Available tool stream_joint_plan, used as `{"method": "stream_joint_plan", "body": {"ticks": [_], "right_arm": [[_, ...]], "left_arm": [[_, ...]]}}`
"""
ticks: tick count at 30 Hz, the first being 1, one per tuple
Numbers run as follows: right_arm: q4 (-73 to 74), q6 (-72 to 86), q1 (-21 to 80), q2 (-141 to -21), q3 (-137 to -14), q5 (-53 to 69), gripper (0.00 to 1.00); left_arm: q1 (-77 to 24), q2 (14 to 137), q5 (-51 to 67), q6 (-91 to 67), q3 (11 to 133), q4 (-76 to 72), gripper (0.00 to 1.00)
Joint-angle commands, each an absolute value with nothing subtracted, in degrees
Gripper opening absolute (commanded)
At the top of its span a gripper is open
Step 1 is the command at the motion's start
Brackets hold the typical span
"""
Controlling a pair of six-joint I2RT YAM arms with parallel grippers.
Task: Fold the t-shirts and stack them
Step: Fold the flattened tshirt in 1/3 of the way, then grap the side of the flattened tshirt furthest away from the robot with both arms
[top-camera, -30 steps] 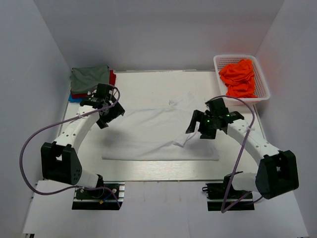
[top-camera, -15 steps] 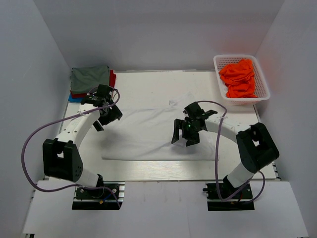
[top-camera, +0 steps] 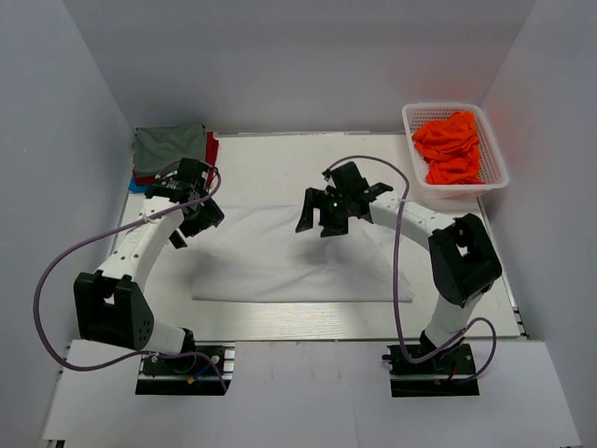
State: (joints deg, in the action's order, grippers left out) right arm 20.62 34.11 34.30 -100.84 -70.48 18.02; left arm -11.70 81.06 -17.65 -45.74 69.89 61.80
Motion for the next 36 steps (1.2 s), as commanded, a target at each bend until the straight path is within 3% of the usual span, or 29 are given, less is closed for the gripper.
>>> {"method": "stream_joint_plan", "body": {"ticks": [1, 7, 14, 19, 30, 33, 34, 36], "right_arm": [[22.66, 32.09, 34.54, -103.79, -77.41, 17.32, 0.90], [29.87, 27.43, 32.53, -104.85, -84.63, 1.28, 0.90], [39.54, 24.70, 25.77, -113.28, -98.15, -7.02, 0.90], [36.13, 20.14, 22.68, -116.71, -102.56, -8.00, 0.90], [26.98, 13.88, 19.96, -130.41, -114.87, -11.34, 0.90], [26.19, 16.61, 18.82, -132.71, -116.63, -11.25, 0.90], [25.76, 16.87, 18.37, -133.06, -116.54, -10.99, 0.90], [24.79, 18.10, 17.58, -133.85, -116.81, -10.90, 0.90]], "left_arm": [[-11.60, 79.37, -19.95, -46.14, 72.77, 62.05, 1.00], [-10.55, 86.20, -20.48, -46.14, 75.41, 57.07, 1.00], [-7.12, 98.51, -15.83, -44.83, 81.20, 49.66, 1.00], [-6.59, 108.09, -16.35, -44.82, 85.60, 49.05, 0.90], [-6.06, 117.42, -19.60, -45.44, 93.77, 48.78, 0.88], [-6.06, 119.00, -19.08, -45.44, 93.78, 48.17, 0.83], [-6.06, 119.61, -18.38, -44.57, 93.78, 47.56, 0.70], [-6.06, 119.62, -17.14, -43.77, 93.00, 47.55, 0.57]]}}
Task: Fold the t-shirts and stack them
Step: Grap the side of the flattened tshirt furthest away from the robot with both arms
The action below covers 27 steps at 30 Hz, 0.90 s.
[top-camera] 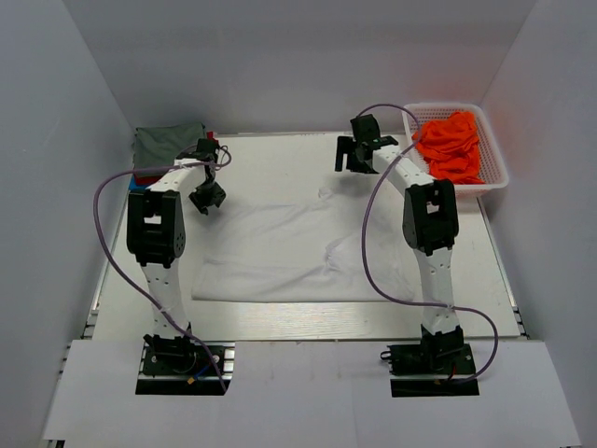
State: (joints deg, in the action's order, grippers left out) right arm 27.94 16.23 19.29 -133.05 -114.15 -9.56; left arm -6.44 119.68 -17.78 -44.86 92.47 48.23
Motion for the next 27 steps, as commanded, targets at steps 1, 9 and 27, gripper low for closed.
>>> {"method": "stream_joint_plan", "body": {"ticks": [1, 9, 27], "right_arm": [[23.92, 18.37, 16.88, -134.38, -117.15, -10.20, 0.90], [20.48, 15.03, 15.56, -139.82, -120.83, -2.37, 0.90], [22.94, 14.15, 15.56, -140.28, -117.42, -3.08, 0.70]], "left_arm": [[-6.06, 119.62, -16.62, -43.77, 91.86, 47.55, 0.46], [-6.06, 121.64, -17.84, -43.77, 94.55, 50.79, 0.22], [-1.41, 119.96, -15.03, -42.37, 93.52, 43.08, 0.64]]}}
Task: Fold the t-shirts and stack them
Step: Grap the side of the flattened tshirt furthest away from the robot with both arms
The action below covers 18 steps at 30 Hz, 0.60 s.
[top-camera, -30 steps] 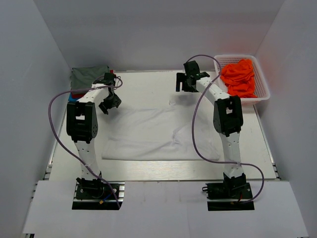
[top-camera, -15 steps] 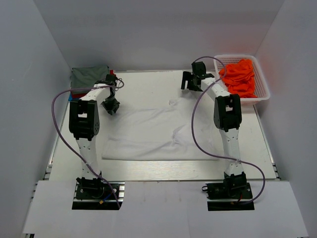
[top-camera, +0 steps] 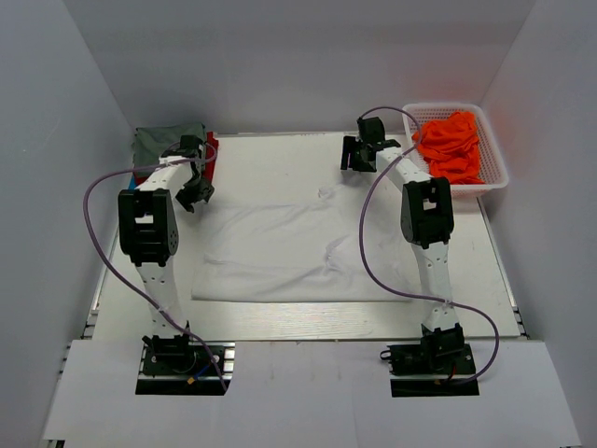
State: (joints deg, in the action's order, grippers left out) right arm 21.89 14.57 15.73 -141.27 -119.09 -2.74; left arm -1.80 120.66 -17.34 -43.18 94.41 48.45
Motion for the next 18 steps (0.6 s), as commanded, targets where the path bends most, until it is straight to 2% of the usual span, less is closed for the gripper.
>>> {"method": "stream_joint_plan", "body": {"ticks": [1, 3, 4, 6, 10, 12, 13, 14, 15, 18], "right_arm": [[22.59, 14.15, 15.64, -140.36, -117.07, -3.51, 0.68], [22.50, 13.89, 15.47, -140.10, -116.28, -3.78, 0.68], [22.94, 13.63, 15.47, -140.18, -116.19, -3.95, 0.68], [23.20, 13.80, 15.38, -139.84, -115.84, -4.13, 0.64], [22.68, 13.62, 15.38, -138.52, -114.26, -4.30, 0.63], [22.24, 13.80, 15.38, -138.26, -113.39, -4.57, 0.49], [22.15, 13.97, 15.55, -137.47, -112.94, -4.66, 0.39], [21.97, 14.15, 15.38, -137.20, -112.77, -5.53, 0.11], [21.71, 14.06, 15.38, -136.85, -111.89, -5.71, 0.00], [20.57, 13.63, 15.55, -133.09, -110.14, -6.94, 0.00]], "left_arm": [[-1.41, 119.97, -11.37, -41.84, 93.52, 41.94, 0.59], [-1.41, 121.28, -8.19, -41.05, 93.52, 40.44, 0.54], [-1.41, 122.07, -6.43, -41.04, 93.52, 40.43, 0.45], [-1.41, 122.60, -5.02, -41.04, 92.99, 39.90, 0.38], [-1.41, 123.13, -5.53, -39.65, 92.99, 39.90, 0.28], [-1.41, 123.66, -6.76, -39.64, 92.99, 40.42, 0.00], [-1.41, 123.66, -7.29, -39.64, 94.29, 41.21, 0.00], [-1.41, 123.66, -7.99, -39.64, 94.83, 42.35, 0.00], [-1.41, 123.66, -8.61, -39.64, 94.83, 42.36, 0.00], [-1.41, 121.92, -9.32, -39.64, 95.54, 43.07, 0.00]]}}
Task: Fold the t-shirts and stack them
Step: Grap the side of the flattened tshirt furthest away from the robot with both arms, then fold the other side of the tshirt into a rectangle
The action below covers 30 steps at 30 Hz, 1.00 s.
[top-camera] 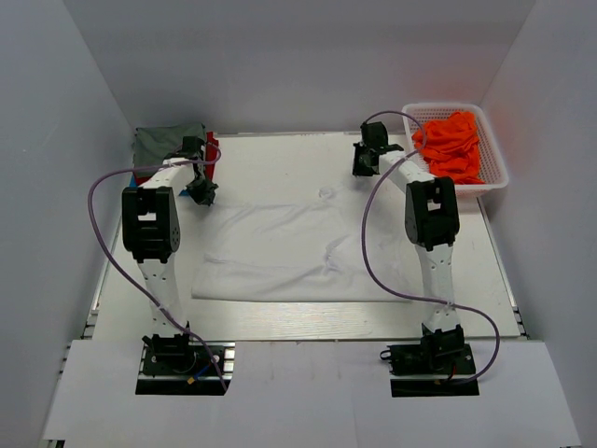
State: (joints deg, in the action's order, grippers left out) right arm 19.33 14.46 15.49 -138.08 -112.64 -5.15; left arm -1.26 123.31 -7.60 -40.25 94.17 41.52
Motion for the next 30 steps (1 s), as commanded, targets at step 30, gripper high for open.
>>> {"method": "stream_joint_plan", "body": {"ticks": [30], "right_arm": [[21.62, 15.64, 18.37, -61.36, -47.64, -5.47, 0.00]], "left_arm": [[-2.46, 82.36, -13.01, -43.41, 58.02, 38.84, 0.00]]}}
